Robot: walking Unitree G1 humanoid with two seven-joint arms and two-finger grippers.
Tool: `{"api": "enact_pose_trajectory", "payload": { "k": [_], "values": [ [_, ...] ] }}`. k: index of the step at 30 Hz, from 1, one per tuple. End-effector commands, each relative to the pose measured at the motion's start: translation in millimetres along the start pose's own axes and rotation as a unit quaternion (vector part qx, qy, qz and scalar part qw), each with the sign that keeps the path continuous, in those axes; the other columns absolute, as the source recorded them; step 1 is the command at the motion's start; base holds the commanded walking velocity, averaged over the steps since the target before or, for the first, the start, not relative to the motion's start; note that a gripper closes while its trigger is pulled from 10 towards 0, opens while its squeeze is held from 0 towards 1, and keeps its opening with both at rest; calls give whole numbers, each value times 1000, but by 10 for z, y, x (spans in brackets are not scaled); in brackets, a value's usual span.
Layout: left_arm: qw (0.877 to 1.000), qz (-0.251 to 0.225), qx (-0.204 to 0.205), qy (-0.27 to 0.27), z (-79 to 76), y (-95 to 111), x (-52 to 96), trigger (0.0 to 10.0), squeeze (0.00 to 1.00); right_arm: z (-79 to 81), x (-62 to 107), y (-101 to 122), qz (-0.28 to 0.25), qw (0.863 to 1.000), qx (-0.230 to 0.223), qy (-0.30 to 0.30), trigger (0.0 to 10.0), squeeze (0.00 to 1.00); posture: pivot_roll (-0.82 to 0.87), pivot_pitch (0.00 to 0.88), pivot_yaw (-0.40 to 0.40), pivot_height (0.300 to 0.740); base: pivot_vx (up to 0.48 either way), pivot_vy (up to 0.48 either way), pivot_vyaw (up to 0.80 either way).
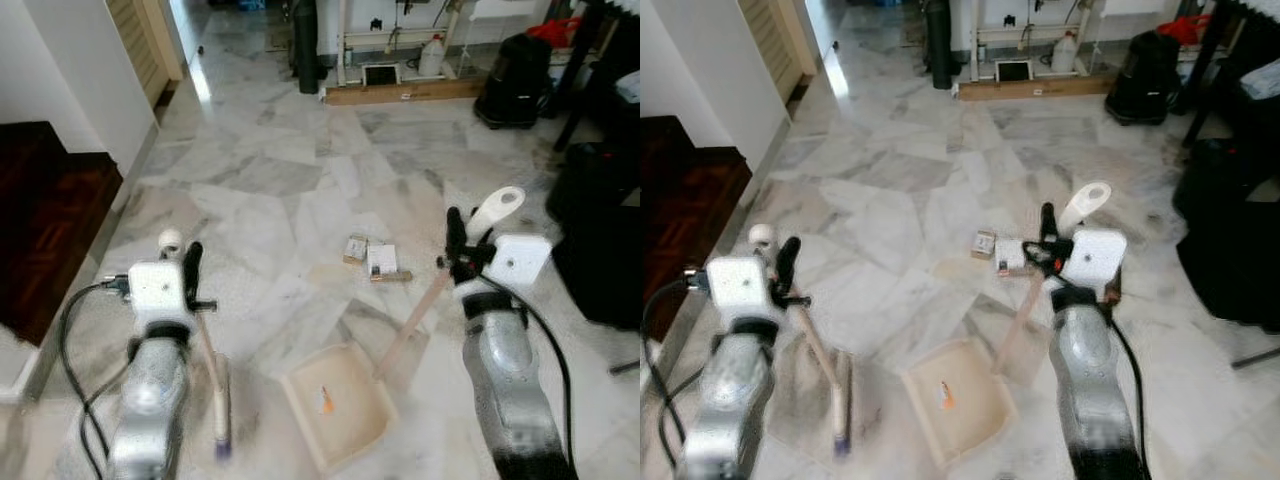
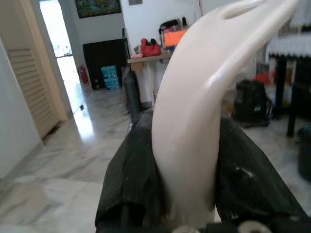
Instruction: Sweep floor
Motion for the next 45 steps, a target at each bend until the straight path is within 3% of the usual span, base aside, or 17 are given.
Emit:
{"api": "enact_pose_trajectory", "payload": {
  "k": [1, 24, 29, 45],
  "values": [
    [1000, -19, -6, 11, 87, 92, -22, 10000, 0, 110, -45, 162, -30, 999, -5, 16, 10000, 0, -89, 104, 29, 740, 480, 0, 0],
    [1000, -25, -6, -1, 71, 116, -33, 10000, 0, 171, -17, 67, -18, 999, -22, 20, 10000, 0, -84, 55, 48, 740, 480, 0, 0],
    [999, -24, 7, -29, -18, 108, -10, 10000, 0, 19, 15, -11, -7, 1000, -12, -12, 10000, 0, -82, 68, 50, 740, 205, 0, 0],
    [998, -9, 27, -60, -80, 51, 27, 10000, 0, -538, 98, -186, 9, 991, 39, -125, 10000, 0, -81, 107, 61, 740, 0, 0, 0]
  ]
}}
Point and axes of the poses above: a point about 5 cm out from each wrist's last joint towards the gripper, its own x axis pointing back from the gripper into the wrist, its own y axis along the axis of the wrist's last joint, z = x × y, the point moved 6 cm from there along -x, pointing out of the wrist towards the gripper, and after that the axes turned 9 degrees about -x, right-handed, at the moved point
